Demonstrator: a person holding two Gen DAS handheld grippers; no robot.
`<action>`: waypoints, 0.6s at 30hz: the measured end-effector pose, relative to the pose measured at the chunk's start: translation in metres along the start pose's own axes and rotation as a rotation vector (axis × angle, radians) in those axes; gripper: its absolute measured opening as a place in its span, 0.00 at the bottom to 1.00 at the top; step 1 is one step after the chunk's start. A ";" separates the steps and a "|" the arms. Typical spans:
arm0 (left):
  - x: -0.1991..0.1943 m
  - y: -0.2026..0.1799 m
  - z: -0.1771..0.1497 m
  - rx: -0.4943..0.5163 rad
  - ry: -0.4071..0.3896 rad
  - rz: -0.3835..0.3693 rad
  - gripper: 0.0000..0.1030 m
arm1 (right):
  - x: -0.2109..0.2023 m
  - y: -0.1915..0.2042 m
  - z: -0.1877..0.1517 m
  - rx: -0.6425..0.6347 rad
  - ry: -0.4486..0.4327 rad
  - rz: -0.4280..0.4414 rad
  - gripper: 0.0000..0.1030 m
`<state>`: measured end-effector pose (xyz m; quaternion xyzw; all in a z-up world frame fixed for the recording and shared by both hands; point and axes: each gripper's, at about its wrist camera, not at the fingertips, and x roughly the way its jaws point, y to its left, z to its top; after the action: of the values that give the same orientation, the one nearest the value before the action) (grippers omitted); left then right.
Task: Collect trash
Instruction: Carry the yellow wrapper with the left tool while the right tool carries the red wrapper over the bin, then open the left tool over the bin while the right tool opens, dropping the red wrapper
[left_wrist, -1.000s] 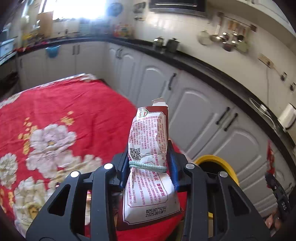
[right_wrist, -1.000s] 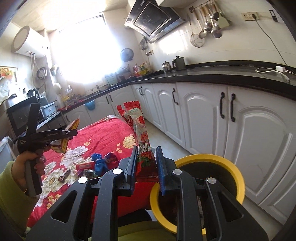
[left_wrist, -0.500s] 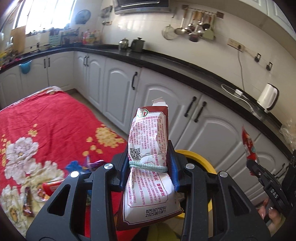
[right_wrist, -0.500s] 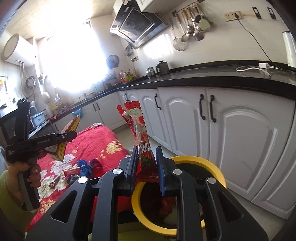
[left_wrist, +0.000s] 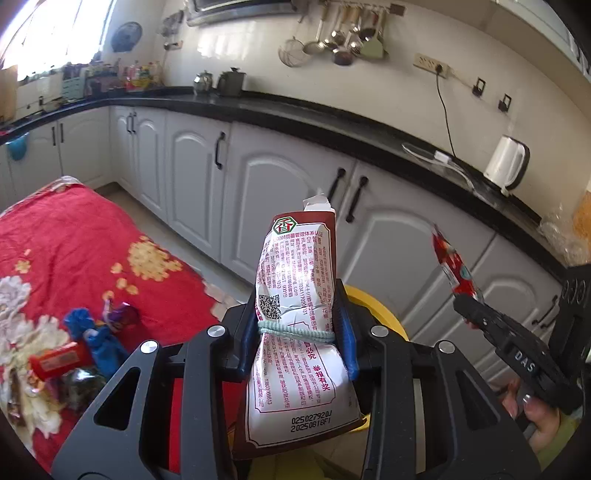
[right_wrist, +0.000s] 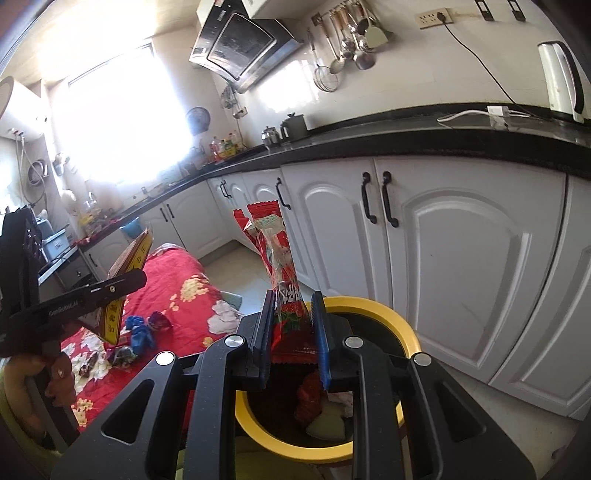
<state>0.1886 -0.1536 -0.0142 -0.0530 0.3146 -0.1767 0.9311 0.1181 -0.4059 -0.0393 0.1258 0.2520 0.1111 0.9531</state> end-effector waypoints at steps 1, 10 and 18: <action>0.003 -0.002 -0.002 0.003 0.007 -0.004 0.28 | 0.002 -0.002 -0.001 0.006 0.004 -0.003 0.18; 0.039 -0.015 -0.026 0.026 0.090 -0.041 0.28 | 0.025 -0.017 -0.016 0.055 0.072 -0.018 0.18; 0.064 -0.019 -0.036 0.034 0.140 -0.053 0.28 | 0.045 -0.022 -0.034 0.084 0.140 -0.024 0.18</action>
<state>0.2087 -0.1936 -0.0751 -0.0330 0.3742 -0.2101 0.9026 0.1427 -0.4083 -0.0951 0.1545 0.3239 0.0975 0.9283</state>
